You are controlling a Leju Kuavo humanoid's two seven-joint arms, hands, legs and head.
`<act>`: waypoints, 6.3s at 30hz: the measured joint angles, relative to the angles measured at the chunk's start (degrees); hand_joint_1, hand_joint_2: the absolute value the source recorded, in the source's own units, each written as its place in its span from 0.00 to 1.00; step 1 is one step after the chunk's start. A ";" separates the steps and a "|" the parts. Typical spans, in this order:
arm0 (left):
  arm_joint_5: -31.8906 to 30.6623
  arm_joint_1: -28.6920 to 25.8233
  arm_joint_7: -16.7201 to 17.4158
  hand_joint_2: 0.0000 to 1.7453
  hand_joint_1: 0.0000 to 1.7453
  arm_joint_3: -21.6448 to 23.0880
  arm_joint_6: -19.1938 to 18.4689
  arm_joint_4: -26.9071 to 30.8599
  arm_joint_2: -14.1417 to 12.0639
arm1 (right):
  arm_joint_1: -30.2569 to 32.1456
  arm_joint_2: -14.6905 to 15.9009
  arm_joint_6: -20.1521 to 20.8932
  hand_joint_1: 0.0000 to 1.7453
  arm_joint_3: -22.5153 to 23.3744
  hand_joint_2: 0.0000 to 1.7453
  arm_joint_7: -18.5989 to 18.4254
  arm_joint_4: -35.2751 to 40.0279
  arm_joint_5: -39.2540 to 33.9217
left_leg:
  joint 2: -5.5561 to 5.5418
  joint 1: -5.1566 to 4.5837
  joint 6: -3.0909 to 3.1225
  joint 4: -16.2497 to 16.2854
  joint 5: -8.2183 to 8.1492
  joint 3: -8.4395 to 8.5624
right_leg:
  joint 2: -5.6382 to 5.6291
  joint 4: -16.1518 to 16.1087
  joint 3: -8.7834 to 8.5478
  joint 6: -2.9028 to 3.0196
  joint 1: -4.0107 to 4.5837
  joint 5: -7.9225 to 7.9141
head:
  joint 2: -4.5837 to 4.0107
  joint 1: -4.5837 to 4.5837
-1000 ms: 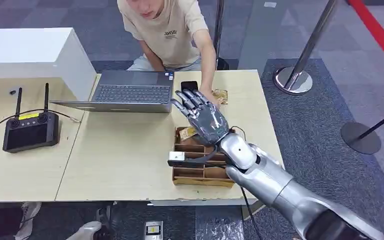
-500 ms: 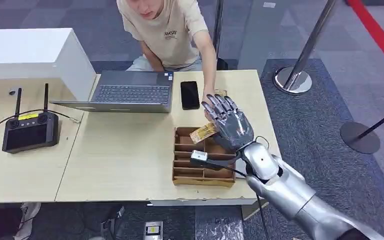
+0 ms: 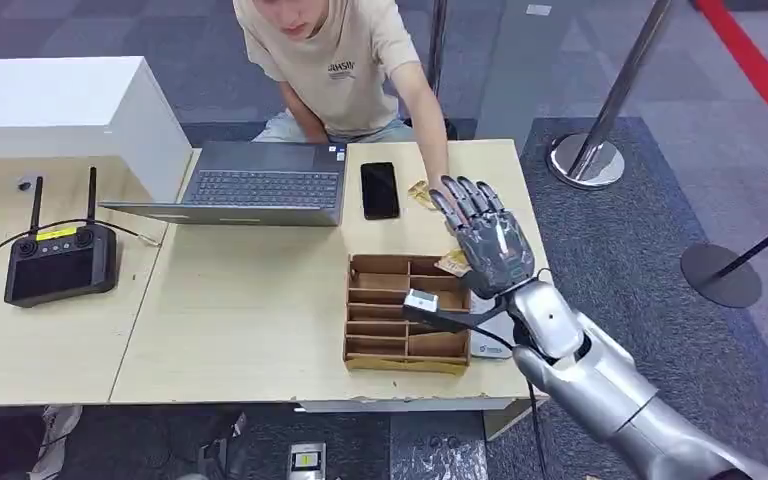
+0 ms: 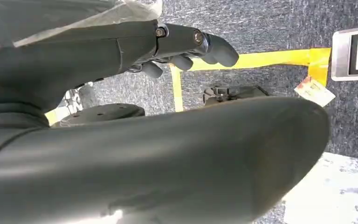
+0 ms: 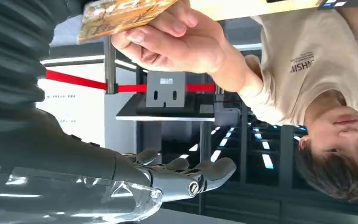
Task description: Pass the card to the sensor for recognition and then transmit it.
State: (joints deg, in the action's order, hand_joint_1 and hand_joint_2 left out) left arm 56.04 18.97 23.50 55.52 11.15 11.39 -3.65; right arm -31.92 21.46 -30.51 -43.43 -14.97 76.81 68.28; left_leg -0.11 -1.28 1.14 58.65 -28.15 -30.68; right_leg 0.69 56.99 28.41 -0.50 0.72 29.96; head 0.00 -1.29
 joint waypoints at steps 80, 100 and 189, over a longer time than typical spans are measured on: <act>3.37 -0.28 -1.81 0.00 0.00 3.78 -0.50 0.00 -0.11 | 8.83 -3.19 -6.84 1.00 16.54 1.00 23.25 -23.73 -50.09 | -0.03 0.00 0.00 -0.02 0.00 -0.01 | 0.02 -0.01 -0.03 0.00 0.01 0.01 | 0.00 0.02; 3.89 -0.28 -2.58 0.00 0.00 4.24 0.22 0.00 -0.39 | 9.65 -8.53 -5.22 1.00 18.62 1.00 26.97 -32.33 -54.34 | -0.01 0.00 0.00 -0.02 0.00 0.04 | 0.01 -0.01 -0.04 0.00 0.01 0.01 | 0.00 0.04; 7.02 -0.37 -3.48 0.00 0.00 7.06 4.02 0.02 -0.13 | 18.62 -9.16 -9.35 1.00 15.63 1.00 13.64 -11.28 -36.87 | -0.01 0.01 0.00 -0.02 0.00 0.15 | 0.01 -0.01 -0.17 0.01 0.01 0.02 | 0.00 0.02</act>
State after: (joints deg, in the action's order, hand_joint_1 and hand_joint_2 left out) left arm 63.06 18.60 20.02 62.58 15.17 11.41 -3.78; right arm -13.30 12.30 -39.87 -27.80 -1.33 65.53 31.41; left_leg -0.12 -1.28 1.14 58.63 -28.15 -30.53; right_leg 0.70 56.97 28.24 -0.49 0.73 29.98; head 0.00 -1.27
